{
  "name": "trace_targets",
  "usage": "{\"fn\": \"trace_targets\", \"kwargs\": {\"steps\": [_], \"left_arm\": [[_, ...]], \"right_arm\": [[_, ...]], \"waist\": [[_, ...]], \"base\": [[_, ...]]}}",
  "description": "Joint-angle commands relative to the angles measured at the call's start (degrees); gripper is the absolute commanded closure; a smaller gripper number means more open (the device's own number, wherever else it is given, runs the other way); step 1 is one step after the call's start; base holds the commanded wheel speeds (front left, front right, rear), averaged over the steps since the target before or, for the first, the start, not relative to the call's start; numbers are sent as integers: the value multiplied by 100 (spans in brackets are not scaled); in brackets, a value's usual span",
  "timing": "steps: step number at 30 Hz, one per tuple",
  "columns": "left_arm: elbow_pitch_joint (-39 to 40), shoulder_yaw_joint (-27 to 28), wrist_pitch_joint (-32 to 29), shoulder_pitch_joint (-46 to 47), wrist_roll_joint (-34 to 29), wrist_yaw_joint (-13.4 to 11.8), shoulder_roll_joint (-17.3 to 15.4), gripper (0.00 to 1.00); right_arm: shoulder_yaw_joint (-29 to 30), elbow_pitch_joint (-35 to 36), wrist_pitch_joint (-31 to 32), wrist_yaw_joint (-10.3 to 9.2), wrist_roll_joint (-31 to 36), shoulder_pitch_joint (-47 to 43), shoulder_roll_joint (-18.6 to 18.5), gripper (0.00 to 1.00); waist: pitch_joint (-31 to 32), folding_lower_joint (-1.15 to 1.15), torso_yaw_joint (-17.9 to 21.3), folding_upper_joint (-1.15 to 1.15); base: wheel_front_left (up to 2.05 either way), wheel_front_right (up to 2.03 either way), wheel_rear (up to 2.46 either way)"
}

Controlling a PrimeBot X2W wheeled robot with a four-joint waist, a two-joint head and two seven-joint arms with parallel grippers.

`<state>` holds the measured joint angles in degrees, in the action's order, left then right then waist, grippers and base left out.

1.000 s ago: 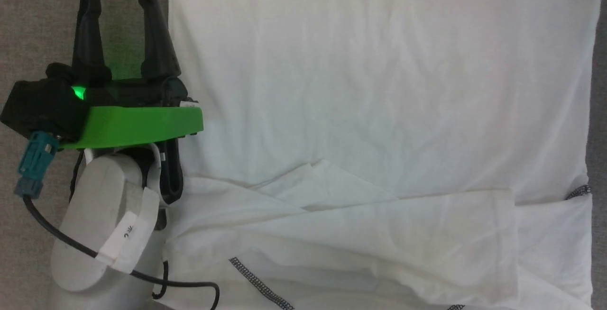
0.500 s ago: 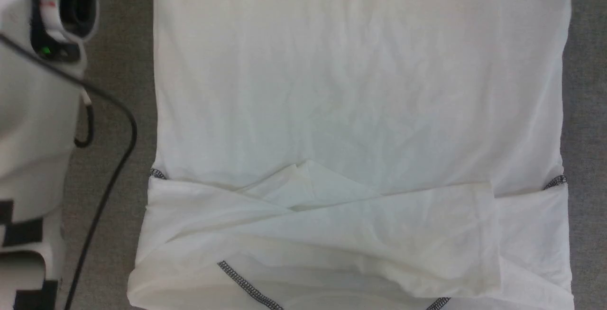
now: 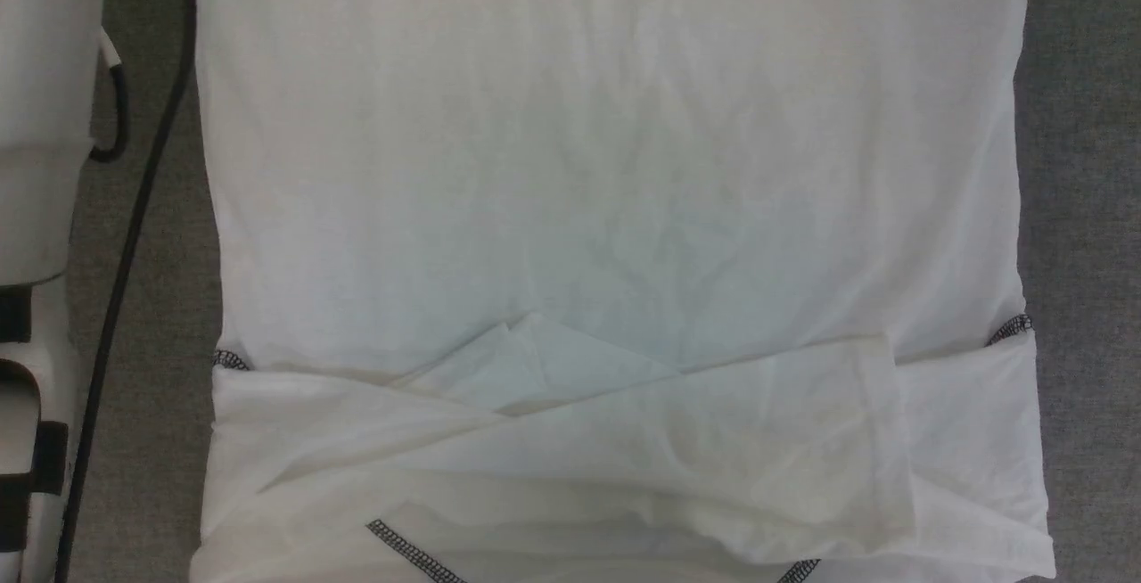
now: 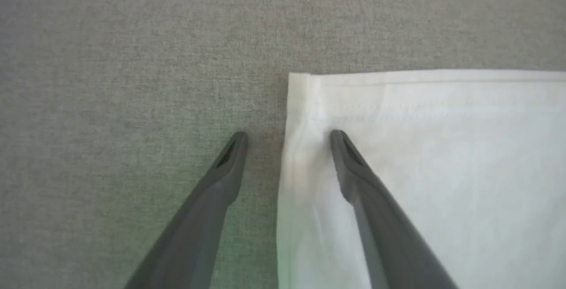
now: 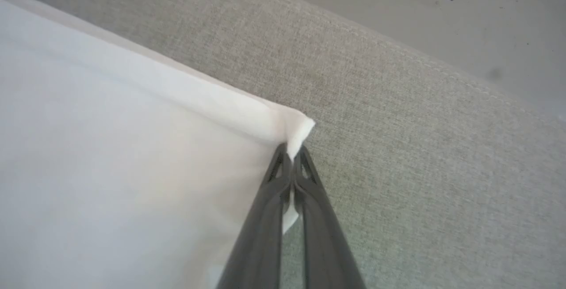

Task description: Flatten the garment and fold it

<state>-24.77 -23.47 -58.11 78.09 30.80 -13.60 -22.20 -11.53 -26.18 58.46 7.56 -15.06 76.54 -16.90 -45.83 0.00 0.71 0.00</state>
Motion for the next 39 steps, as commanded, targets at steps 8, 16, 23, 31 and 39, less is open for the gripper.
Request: {"fn": "trace_targets", "kwargs": {"steps": [8, 16, 23, 31, 39], "left_arm": [[391, 319, 118, -441, 256, -350, -71, 100], [734, 592, 1968, -173, -187, -327, -156, 100], [435, 630, 3254, 82, -305, 62, -100, 100], [97, 592, 3997, -568, 105, 757, 67, 100], [554, 787, 4505, -2069, 601, 1177, -108, 100]], "right_arm": [[-115, 44, -251, -8, -181, 168, -107, 100], [167, -73, -916, -8, 43, 408, -42, 100], [580, -328, -1824, -8, 455, 652, 20, 100], [467, -665, -2322, -8, 169, 191, 32, 100], [233, -128, -2557, -8, -1081, -1330, -60, 100]], "waist": [[-136, 0, 18, 0], [35, 0, -48, 0], [446, 0, -139, 0], [1317, 0, -205, 0], [2335, 0, -109, 0]], "base": [[0, 0, 0], [0, 0, 0], [0, 0, 0], [0, 0, 0], [0, 0, 0]]}}
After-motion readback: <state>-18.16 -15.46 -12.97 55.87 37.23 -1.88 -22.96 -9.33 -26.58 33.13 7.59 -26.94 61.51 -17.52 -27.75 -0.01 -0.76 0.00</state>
